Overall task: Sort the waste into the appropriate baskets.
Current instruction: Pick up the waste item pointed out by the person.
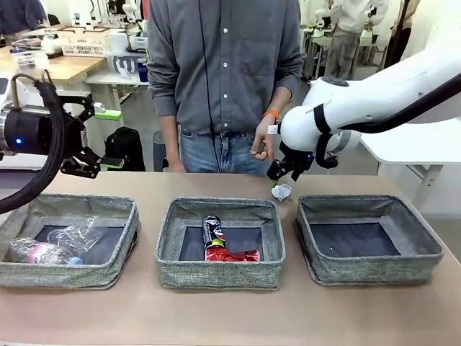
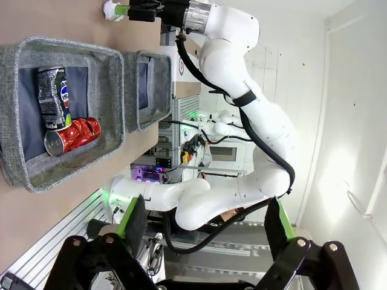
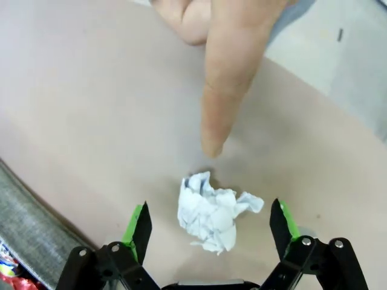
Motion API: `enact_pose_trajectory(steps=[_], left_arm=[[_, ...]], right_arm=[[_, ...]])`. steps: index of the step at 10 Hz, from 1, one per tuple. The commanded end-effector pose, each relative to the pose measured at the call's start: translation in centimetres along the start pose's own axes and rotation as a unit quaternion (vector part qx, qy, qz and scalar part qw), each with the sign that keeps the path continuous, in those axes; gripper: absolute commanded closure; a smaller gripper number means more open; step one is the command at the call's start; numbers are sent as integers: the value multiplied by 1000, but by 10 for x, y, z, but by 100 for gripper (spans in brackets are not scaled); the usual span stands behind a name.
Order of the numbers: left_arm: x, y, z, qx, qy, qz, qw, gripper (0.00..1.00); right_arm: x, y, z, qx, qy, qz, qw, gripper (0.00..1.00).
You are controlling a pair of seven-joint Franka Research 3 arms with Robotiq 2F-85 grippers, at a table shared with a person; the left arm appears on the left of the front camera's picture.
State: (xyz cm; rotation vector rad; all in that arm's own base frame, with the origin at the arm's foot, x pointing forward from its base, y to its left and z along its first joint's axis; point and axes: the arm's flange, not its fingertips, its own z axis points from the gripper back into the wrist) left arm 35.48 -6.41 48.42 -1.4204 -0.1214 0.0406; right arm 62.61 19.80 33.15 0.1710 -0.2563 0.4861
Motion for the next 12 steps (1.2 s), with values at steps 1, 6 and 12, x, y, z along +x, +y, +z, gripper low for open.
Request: enact_pose_trajectory(steps=[1, 6, 12], left_arm=[[-1, -3, -2, -6, -6, 2, 1000, 0], [-1, -3, -2, -6, -6, 2, 1000, 0], [-1, -3, -2, -6, -6, 2, 1000, 0]], right_arm=[[3, -8, -3, 28, -6, 3, 1000, 0], [1, -11, -10, 39, 6, -13, 999, 0], [1, -9, -16, 12, 35, -7, 999, 76]])
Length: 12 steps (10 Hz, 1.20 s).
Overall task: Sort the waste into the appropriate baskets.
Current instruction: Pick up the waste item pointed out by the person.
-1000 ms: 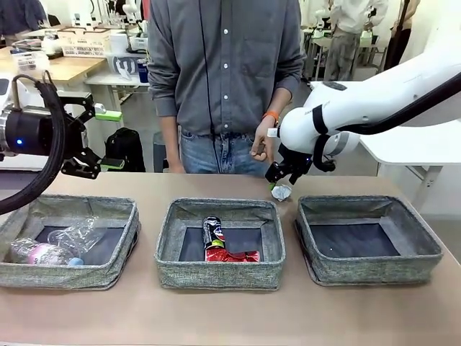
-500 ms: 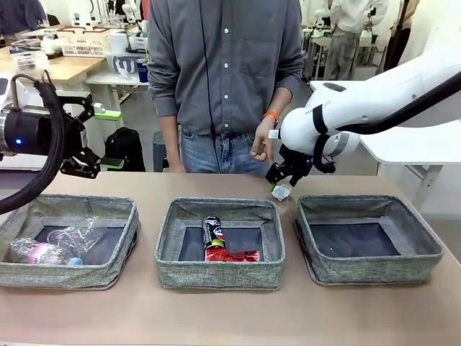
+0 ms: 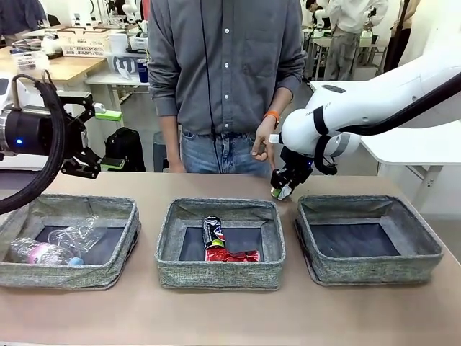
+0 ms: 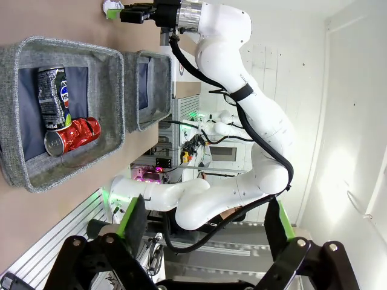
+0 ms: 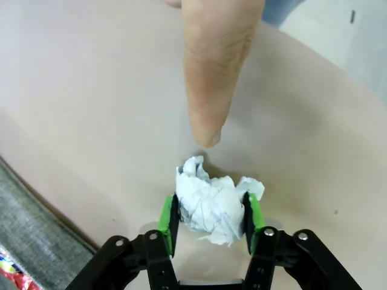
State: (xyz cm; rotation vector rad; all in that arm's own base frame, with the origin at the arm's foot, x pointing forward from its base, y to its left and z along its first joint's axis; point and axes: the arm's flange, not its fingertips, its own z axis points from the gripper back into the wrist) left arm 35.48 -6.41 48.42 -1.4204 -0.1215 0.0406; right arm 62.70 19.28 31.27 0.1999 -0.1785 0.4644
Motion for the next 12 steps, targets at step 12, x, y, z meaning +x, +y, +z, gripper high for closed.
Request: enact_pose_trajectory(steps=[12], left_arm=[[-1, -3, -2, -6, -6, 2, 1000, 0]], right_arm=[[-33, 26, 115, -77, -39, -63, 994, 100]])
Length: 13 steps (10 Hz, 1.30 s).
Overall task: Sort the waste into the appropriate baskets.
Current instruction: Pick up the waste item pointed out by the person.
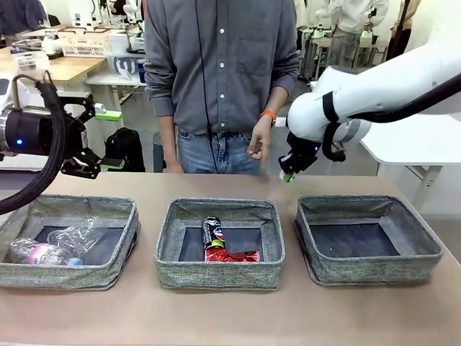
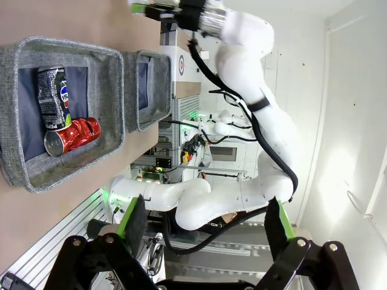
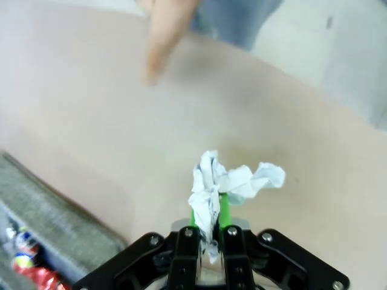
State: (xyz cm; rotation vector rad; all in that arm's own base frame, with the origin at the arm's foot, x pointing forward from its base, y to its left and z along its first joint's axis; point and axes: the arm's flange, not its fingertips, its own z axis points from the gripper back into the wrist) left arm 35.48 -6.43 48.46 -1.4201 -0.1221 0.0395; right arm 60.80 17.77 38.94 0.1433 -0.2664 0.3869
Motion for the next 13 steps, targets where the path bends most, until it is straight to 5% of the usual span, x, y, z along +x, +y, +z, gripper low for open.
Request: enact_pose_trajectory(steps=[1, 3, 5, 8, 9, 12, 13], left_arm=[[0, -3, -2, -6, -6, 2, 1000, 0], [0, -3, -2, -6, -6, 2, 1000, 0], [0, -3, -2, -6, -6, 2, 1000, 0], [0, -3, -2, -6, -6, 2, 1000, 0], [0, -3, -2, -6, -6, 2, 1000, 0], [0, -3, -2, -6, -6, 2, 1000, 0], [0, -3, -2, -6, -6, 2, 1000, 0]], right_arm=[[-38, 28, 81, -66, 55, -95, 992, 100], [-73, 66, 142, -21, 131, -114, 985, 100], [-113, 113, 191, -14, 144, -59, 988, 100], [-127, 125, 188, 31, 148, 6, 988, 100], [-126, 141, 211, -21, 147, -40, 988, 100], [-126, 141, 211, -21, 147, -40, 988, 100], [-128, 141, 206, -11, 149, -27, 988, 89]])
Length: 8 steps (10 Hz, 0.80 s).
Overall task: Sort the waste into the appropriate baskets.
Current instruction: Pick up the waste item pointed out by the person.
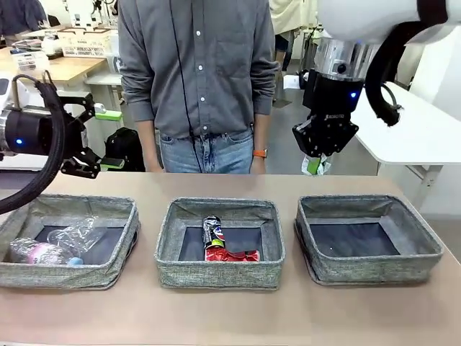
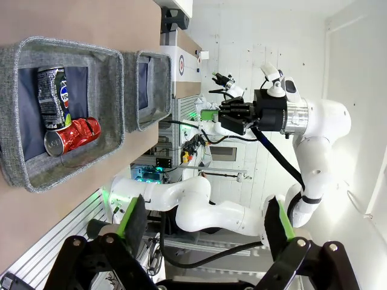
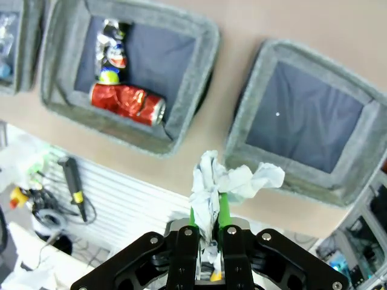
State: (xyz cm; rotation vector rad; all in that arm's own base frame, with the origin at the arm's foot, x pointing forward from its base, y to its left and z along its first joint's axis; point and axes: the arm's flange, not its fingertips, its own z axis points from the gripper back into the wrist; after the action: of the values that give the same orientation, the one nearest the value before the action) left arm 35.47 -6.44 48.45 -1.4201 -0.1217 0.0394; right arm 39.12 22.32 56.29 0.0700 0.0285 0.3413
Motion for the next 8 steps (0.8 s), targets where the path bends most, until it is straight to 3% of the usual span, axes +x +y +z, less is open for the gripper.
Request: enact_pose_trajectory(steps=[1, 2, 5, 8], left_arm=[[0, -3, -2, -6, -6, 2, 1000, 0], [0, -3, -2, -6, -6, 2, 1000, 0], [0, -3, -2, -6, -6, 2, 1000, 0], [0, -3, -2, -6, -6, 2, 1000, 0]], right_arm=[[16, 27, 15, -21, 27, -18, 999, 89], [28, 59, 43, -27, 22, -19, 999, 89], [47, 138, 106, 2, 108, -151, 983, 89], [28, 186, 149, 20, 112, -149, 982, 89]])
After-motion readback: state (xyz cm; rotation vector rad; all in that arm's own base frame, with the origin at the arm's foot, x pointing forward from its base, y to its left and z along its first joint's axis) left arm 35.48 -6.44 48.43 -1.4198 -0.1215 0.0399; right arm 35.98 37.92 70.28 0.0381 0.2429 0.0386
